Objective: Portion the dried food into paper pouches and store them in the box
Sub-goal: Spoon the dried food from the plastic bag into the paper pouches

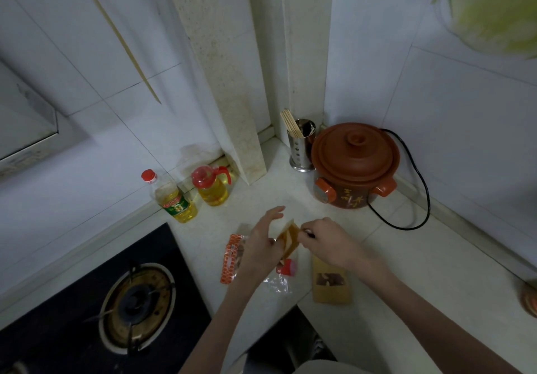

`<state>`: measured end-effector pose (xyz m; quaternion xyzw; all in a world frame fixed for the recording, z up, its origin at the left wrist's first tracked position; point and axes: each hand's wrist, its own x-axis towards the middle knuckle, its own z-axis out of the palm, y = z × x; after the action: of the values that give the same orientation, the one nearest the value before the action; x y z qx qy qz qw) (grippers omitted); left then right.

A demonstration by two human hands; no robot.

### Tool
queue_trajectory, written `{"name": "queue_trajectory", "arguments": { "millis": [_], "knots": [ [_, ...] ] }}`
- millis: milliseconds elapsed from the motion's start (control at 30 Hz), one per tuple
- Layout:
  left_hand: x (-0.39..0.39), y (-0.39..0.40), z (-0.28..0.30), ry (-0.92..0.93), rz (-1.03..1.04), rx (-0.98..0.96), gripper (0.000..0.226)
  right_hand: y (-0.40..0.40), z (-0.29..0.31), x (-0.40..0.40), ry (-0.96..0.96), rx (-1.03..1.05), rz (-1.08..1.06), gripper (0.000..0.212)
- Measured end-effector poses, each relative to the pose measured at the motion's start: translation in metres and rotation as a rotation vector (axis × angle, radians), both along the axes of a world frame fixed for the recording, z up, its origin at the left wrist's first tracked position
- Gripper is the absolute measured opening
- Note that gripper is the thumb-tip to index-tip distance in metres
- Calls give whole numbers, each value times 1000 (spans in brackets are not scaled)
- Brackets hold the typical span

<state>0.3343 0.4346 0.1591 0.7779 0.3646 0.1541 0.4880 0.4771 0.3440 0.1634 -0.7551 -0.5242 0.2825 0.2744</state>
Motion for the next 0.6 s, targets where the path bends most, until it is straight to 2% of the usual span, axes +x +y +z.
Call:
{"name": "queue_trajectory", "arguments": {
  "millis": [200, 233, 300, 367, 400, 467, 533, 600],
  "knots": [
    [0, 1, 0, -62, -50, 23, 47, 3, -3, -1, 13, -65, -30, 35],
    [-1, 1, 1, -45, -79, 113, 44, 3, -3, 2, 15, -62, -41, 35],
    [-3, -1, 1, -20, -143, 421, 35, 2, -5, 5, 57, -31, -77, 39],
    [-4, -4, -5, -35, -169, 659, 36, 3, -7, 3, 81, -11, -114, 41],
    [-5, -6, -8, -45, -167, 698, 38, 3, -7, 0, 83, -9, -129, 41],
    [-9, -12, -15, -48, -150, 651, 49, 4, -8, -5, 96, -5, -151, 41],
    [-13, -18, -23, -27, -165, 630, 75, 5, -8, -11, 107, -23, -155, 41],
    [-11, -19, -31, 23, -180, 717, 91, 6, -8, -18, 123, -57, -147, 41]
  ]
}}
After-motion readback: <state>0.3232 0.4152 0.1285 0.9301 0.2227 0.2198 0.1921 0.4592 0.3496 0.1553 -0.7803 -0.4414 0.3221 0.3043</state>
